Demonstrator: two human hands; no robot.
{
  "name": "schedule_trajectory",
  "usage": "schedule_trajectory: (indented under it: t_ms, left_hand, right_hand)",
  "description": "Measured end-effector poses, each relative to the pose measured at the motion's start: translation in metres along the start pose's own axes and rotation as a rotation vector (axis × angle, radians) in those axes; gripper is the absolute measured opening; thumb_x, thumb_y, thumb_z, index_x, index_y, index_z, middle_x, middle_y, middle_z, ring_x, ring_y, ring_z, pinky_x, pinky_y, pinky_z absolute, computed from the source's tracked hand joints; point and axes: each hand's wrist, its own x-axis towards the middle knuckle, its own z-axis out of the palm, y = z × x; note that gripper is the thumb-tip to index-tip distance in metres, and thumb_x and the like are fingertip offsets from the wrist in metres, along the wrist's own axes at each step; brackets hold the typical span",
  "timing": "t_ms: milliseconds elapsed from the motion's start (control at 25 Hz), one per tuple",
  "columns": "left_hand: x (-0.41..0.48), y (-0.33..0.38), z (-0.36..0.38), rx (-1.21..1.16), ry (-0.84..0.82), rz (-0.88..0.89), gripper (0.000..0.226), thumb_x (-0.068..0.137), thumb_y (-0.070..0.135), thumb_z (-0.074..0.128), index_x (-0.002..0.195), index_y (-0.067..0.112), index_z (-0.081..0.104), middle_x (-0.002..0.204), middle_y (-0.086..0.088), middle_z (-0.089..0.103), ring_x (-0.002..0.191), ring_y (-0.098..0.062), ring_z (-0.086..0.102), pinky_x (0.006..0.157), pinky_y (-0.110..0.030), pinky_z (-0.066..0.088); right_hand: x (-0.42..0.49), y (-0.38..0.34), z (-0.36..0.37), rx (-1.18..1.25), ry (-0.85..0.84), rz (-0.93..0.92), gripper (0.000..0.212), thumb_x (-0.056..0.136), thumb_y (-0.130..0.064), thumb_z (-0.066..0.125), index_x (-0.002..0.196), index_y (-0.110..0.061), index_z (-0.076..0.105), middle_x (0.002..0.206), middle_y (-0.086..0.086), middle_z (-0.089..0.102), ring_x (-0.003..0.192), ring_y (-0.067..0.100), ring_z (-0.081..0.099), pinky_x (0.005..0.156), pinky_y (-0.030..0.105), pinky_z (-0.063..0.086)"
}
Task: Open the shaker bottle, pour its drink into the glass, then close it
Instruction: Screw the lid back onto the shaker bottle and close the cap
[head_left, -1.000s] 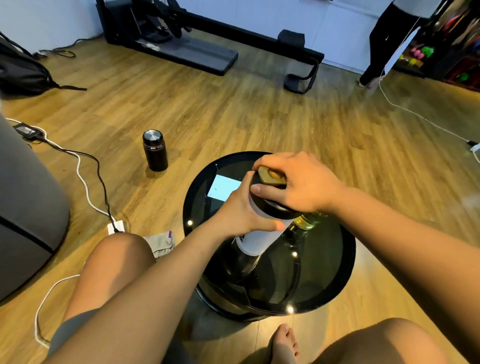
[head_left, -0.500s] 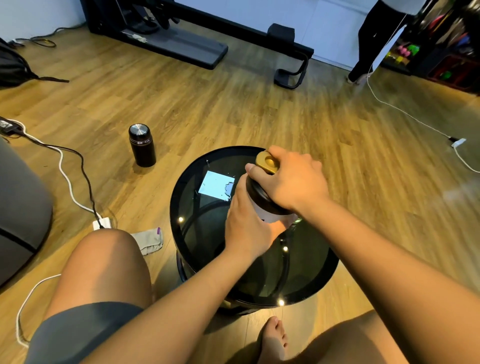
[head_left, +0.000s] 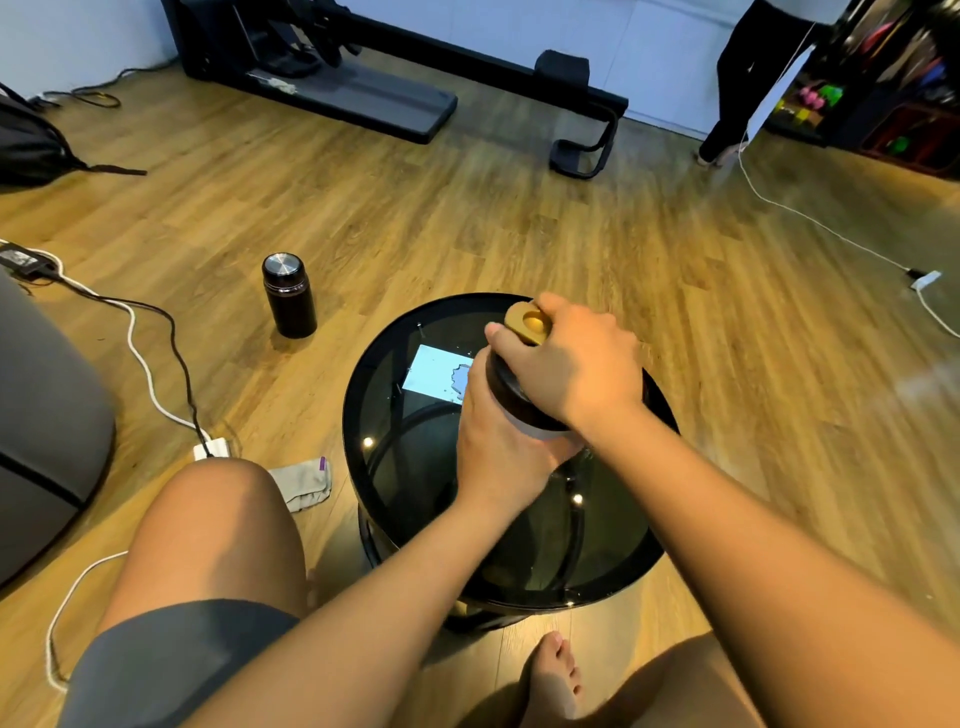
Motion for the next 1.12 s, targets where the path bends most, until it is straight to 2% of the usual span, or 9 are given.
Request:
schedule_trajectory:
  t_ms: [120, 280, 360, 440, 640, 760, 840, 960, 1120]
  left_hand:
    - [-0.006, -0.001, 0.004, -0.014, 0.036, 0.012, 0.114, 0.055, 0.058, 0.089, 0.147, 0.048, 0.023, 0.147, 0.008, 0.05, 0.138, -0.014, 0.051, 0.113, -0.046, 0.047]
    - [0.018, -0.005, -0.036, 0.042, -0.235, 0.008, 0.118, 0.044, 0.057, 0.093, 0.145, 0.037, 0.035, 0.132, 0.022, 0.057, 0.126, 0.004, 0.056, 0.104, -0.024, 0.051]
    - [0.023, -0.004, -0.044, 0.063, -0.295, 0.005, 0.116, 0.044, 0.049, 0.099, 0.143, 0.035, 0.038, 0.125, 0.024, 0.06, 0.121, 0.008, 0.058, 0.098, -0.02, 0.052]
    - [0.019, -0.003, -0.037, 0.055, -0.21, 0.002, 0.111, 0.047, 0.045, 0.1, 0.139, 0.036, 0.039, 0.122, 0.02, 0.062, 0.118, 0.0, 0.062, 0.092, -0.023, 0.053]
    - [-0.01, 0.002, 0.0, 0.023, 0.081, -0.011, 0.108, 0.053, 0.065, 0.081, 0.143, 0.051, 0.022, 0.137, 0.008, 0.06, 0.122, -0.013, 0.061, 0.095, -0.033, 0.056]
    - [-0.006, 0.002, -0.005, 0.082, 0.067, 0.008, 0.107, 0.053, 0.061, 0.085, 0.139, 0.051, 0.023, 0.136, 0.006, 0.059, 0.121, -0.016, 0.061, 0.096, -0.04, 0.057]
    - [-0.001, 0.002, -0.011, 0.126, 0.019, -0.001, 0.107, 0.052, 0.055, 0.091, 0.136, 0.051, 0.024, 0.135, 0.008, 0.059, 0.122, -0.018, 0.061, 0.097, -0.046, 0.057]
    - [-0.002, 0.003, -0.015, 0.126, 0.031, -0.017, 0.114, 0.044, 0.067, 0.084, 0.139, 0.048, 0.024, 0.137, 0.013, 0.055, 0.128, -0.015, 0.057, 0.099, -0.04, 0.053]
    - [0.003, -0.002, -0.017, 0.116, 0.07, -0.031, 0.115, 0.044, 0.069, 0.083, 0.14, 0.046, 0.024, 0.137, 0.011, 0.055, 0.128, -0.017, 0.056, 0.096, -0.034, 0.049]
  right_hand:
    - [-0.002, -0.001, -0.001, -0.011, 0.007, 0.018, 0.046, 0.081, -0.074, 0.045, 0.088, -0.03, 0.057, 0.081, 0.0, 0.064, 0.076, 0.028, 0.056, 0.059, 0.035, 0.033]
    - [0.002, 0.009, -0.024, 0.114, -0.209, -0.359, 0.043, 0.076, -0.07, 0.054, 0.092, -0.032, 0.066, 0.086, -0.009, 0.07, 0.085, 0.02, 0.063, 0.075, 0.038, 0.047]
    - [0.004, 0.01, -0.027, 0.156, -0.264, -0.421, 0.047, 0.074, -0.071, 0.051, 0.095, -0.033, 0.068, 0.09, -0.01, 0.072, 0.087, 0.017, 0.065, 0.08, 0.041, 0.051]
    - [0.002, 0.008, -0.021, 0.161, -0.207, -0.328, 0.043, 0.076, -0.071, 0.052, 0.091, -0.034, 0.066, 0.086, -0.01, 0.07, 0.084, 0.017, 0.063, 0.077, 0.041, 0.049]
    - [-0.01, -0.01, 0.004, 0.031, 0.058, 0.085, 0.047, 0.081, -0.073, 0.048, 0.09, -0.027, 0.054, 0.088, 0.004, 0.065, 0.083, 0.031, 0.06, 0.066, 0.036, 0.036]
    - [-0.011, -0.009, -0.002, 0.019, -0.031, 0.032, 0.054, 0.084, -0.076, 0.042, 0.097, -0.024, 0.052, 0.088, 0.005, 0.062, 0.088, 0.035, 0.061, 0.067, 0.038, 0.036]
    - [-0.01, -0.009, -0.011, 0.007, -0.126, 0.057, 0.071, 0.085, -0.08, 0.033, 0.113, -0.018, 0.054, 0.085, 0.004, 0.053, 0.095, 0.038, 0.061, 0.069, 0.039, 0.037]
    - [-0.012, -0.01, -0.025, -0.025, -0.236, 0.137, 0.092, 0.084, -0.085, 0.021, 0.123, -0.01, 0.055, 0.098, 0.011, 0.06, 0.104, 0.039, 0.061, 0.073, 0.041, 0.042]
    - [-0.02, -0.002, -0.044, -0.146, -0.336, 0.099, 0.08, 0.083, -0.086, 0.017, 0.079, -0.017, 0.057, 0.074, 0.004, 0.052, 0.072, 0.029, 0.056, 0.06, 0.036, 0.041]
